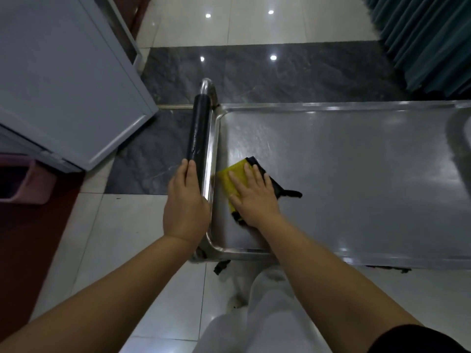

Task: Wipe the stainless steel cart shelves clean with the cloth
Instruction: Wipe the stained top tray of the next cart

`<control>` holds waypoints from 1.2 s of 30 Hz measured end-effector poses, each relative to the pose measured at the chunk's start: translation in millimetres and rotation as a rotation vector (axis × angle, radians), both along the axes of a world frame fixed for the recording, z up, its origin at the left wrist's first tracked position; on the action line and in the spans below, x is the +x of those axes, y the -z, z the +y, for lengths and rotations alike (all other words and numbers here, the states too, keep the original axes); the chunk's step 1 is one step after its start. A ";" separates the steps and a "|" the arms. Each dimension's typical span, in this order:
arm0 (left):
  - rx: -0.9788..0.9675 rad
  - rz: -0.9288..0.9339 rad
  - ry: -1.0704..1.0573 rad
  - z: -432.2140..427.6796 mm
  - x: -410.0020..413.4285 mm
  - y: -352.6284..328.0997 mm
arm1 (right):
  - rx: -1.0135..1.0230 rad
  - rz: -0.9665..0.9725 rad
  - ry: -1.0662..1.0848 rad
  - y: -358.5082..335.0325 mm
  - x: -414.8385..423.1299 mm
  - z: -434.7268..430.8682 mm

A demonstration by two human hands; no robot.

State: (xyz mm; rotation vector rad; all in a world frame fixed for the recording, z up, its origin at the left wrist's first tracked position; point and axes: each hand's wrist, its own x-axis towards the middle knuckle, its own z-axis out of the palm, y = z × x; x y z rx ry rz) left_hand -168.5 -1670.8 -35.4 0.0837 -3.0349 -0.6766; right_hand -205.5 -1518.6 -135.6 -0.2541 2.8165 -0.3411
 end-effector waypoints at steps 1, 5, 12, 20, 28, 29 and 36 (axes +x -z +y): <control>-0.004 -0.013 -0.003 -0.4 -0.3 -0.7 | -0.002 0.000 0.057 -1.8 -3.3 17.9; 0.000 -0.071 -0.049 -2.4 -8.4 -8.8 | 0.051 -0.015 0.300 -9.7 -14.3 109.0; 0.040 -0.052 -0.015 9.1 -80.0 -23.3 | 0.094 -0.081 0.726 -19.5 -8.2 213.3; -0.026 -0.007 0.044 19.5 -116.9 -16.6 | 0.154 -0.029 0.667 -8.5 -40.8 136.2; -0.052 0.028 0.051 14.2 -122.5 -5.7 | -0.014 0.010 0.005 -0.7 -73.8 -25.6; -0.070 0.023 0.049 13.6 -123.4 -4.7 | -0.023 0.008 -0.036 0.6 -75.0 -35.1; -0.234 -0.037 0.092 14.4 -121.9 -2.9 | -0.006 0.080 0.031 5.0 -99.6 36.6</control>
